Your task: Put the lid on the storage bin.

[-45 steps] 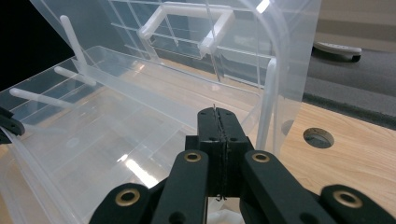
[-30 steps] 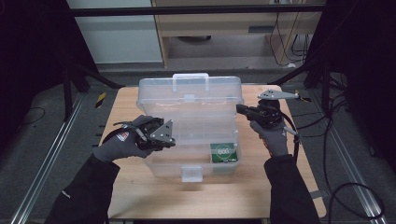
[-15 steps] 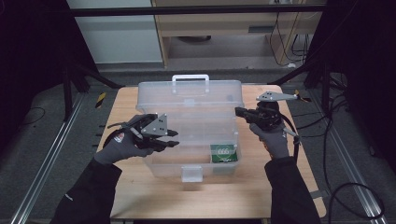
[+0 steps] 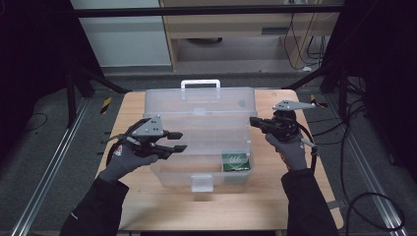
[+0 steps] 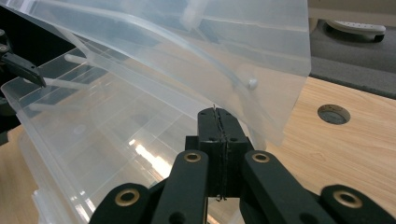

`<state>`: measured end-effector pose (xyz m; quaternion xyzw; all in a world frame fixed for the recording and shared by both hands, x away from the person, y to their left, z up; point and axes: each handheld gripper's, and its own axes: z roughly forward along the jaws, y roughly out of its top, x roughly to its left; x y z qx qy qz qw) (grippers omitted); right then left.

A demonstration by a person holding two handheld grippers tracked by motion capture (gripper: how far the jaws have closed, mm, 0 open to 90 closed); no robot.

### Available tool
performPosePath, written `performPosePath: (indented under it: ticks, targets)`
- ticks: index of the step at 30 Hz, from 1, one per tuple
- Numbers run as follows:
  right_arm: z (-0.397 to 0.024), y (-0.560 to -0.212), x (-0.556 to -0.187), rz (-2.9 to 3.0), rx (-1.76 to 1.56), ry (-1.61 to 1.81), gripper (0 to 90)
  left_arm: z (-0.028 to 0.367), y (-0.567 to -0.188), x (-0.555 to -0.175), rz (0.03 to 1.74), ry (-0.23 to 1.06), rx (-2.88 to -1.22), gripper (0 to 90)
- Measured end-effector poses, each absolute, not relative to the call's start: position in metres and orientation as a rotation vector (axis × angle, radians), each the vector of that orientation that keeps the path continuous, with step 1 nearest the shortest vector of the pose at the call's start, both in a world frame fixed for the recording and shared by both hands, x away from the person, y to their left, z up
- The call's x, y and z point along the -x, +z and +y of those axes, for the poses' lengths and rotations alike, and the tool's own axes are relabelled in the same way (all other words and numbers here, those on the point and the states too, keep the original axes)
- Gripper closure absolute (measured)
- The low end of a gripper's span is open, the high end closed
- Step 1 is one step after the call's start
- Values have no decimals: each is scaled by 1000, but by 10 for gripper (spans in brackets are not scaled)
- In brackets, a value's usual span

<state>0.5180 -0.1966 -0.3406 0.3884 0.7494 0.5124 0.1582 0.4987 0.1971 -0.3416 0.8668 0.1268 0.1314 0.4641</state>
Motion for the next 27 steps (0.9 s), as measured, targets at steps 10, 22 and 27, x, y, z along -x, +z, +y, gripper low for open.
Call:
performPosePath:
  ticks: [10, 22, 27]
  targets:
    - [-196, -340, -516, 2154, -1109, 1455, 900, 202, -341, -496, 357, 327, -2067, 485]
    - [-196, -340, -515, 2164, -1104, 1440, 900, 213, -339, -490, 421, 411, -2002, 529]
    - [-196, -340, -514, 2172, -1099, 1432, 900, 223, -336, -487, 497, 459, -1992, 607]
